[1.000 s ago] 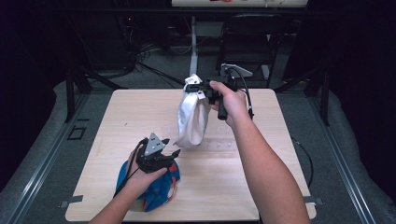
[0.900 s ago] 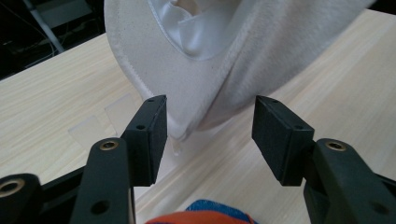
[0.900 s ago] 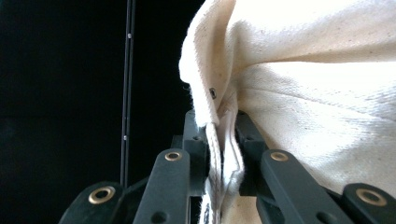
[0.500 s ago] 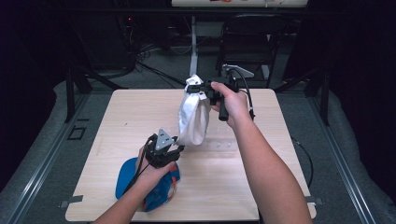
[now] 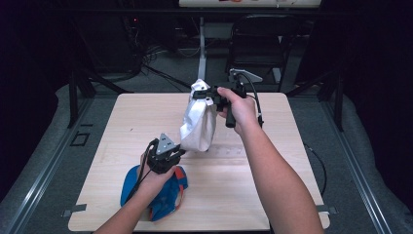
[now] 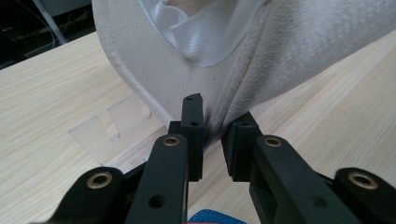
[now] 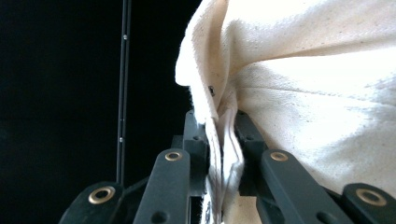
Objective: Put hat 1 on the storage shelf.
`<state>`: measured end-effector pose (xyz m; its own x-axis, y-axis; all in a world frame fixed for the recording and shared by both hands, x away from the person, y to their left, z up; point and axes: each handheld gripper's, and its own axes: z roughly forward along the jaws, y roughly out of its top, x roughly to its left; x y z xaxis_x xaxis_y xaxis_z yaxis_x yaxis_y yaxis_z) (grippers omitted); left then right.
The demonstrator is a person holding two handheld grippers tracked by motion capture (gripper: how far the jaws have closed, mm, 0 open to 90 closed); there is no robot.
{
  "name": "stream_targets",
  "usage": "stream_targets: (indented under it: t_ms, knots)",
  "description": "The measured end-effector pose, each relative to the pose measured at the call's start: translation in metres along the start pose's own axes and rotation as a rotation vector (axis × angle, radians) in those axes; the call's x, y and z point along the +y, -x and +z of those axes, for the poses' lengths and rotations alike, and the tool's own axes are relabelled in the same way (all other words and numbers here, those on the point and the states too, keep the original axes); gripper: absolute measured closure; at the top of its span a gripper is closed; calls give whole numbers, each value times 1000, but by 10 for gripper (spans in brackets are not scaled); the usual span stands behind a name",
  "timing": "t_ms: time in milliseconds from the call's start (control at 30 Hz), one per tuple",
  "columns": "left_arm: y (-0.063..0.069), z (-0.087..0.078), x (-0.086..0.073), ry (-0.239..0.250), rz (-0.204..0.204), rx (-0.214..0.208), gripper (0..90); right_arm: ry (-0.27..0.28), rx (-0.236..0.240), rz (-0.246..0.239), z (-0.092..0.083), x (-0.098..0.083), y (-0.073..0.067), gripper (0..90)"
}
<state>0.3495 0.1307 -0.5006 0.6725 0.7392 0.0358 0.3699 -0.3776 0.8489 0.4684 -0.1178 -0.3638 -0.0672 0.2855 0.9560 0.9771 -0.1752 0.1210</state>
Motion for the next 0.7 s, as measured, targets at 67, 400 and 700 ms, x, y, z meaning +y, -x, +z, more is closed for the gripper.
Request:
stream_targets:
  t_ms: [67,400,700]
  knots:
    - [-6,0,-1,8,-24,-24,809,-3,-6,3,2,0,0,789]
    - [-22,-4,-15,27,-129,-58,826,-11,-35,-1,10,-2,6,791]
    - [-22,-2,-25,19,-148,-47,833,-31,-106,-35,19,-6,5,785]
